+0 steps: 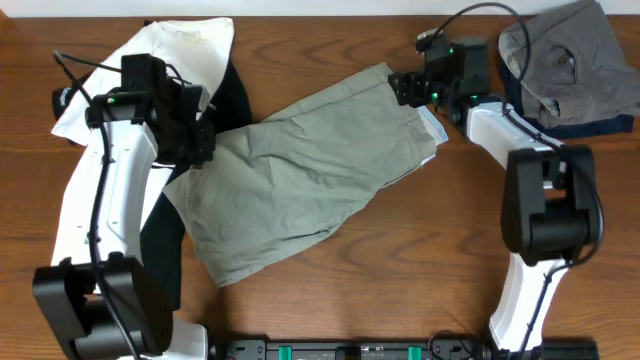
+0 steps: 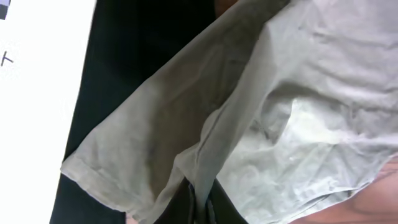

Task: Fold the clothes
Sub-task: 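Lift the shorts with both grippers and stretch them apart, shaking out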

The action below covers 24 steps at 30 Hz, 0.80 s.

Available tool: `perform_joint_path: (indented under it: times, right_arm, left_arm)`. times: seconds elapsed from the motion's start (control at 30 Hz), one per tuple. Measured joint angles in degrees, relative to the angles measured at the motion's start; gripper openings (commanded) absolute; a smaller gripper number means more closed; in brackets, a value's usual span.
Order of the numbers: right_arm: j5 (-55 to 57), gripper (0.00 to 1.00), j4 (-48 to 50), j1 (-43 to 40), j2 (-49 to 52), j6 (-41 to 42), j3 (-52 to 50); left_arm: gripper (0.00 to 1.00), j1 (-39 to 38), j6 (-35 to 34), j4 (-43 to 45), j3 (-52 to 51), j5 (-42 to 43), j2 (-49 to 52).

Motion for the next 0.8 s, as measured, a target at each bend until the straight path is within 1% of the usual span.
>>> perform_joint_path:
  times: [0.13, 0.2, 0.33, 0.4, 0.5, 0.57, 0.63, 0.67, 0.8]
  right_arm:
    - [0.07, 0.74, 1.03, 0.02, 2.78, 1.46, 0.00]
    - [0.04, 0.71, 1.11, 0.02, 3.91, 2.32, 0.00]
    - [-0.48, 0.61, 1.44, 0.02, 4.50, 3.58, 0.00]
    - [-0.90, 0.53, 1.97, 0.02, 4.50, 3.93, 0.00]
    - [-1.42, 0.36, 2.27, 0.02, 4.50, 4.39, 0.00]
    - [-1.88, 0.24, 2.78, 0.02, 4.50, 5.01, 0.00]
    - [-2.49, 0.04, 3.21, 0.02, 4.50, 5.38, 0.00]
    - [-2.67, 0.01, 3.39, 0.02, 4.50, 5.70, 0.00]
    - [-2.99, 0.01, 3.30, 0.02, 4.50, 6.84, 0.00]
  left_arm:
    - [0.06, 0.00, -0.04, -0.07, -0.02, 0.09, 0.02]
    - [0.06, 0.00, -0.04, -0.07, -0.02, 0.09, 0.02]
    - [0.06, 0.00, -0.07, -0.07, -0.02, 0.09, 0.02]
    - [0.06, 0.00, -0.07, -0.07, -0.02, 0.09, 0.02]
    - [0.06, 0.00, -0.07, -0.02, -0.02, 0.09, 0.02]
    - [0.06, 0.00, -0.07, -0.02, -0.02, 0.09, 0.02]
    - [0.06, 0.00, -0.07, -0.02, -0.02, 0.09, 0.02]
    - [0.06, 0.00, -0.07, -0.02, -0.02, 0.09, 0.02]
    - [0.06, 0.00, -0.07, 0.42, -0.02, 0.09, 0.02]
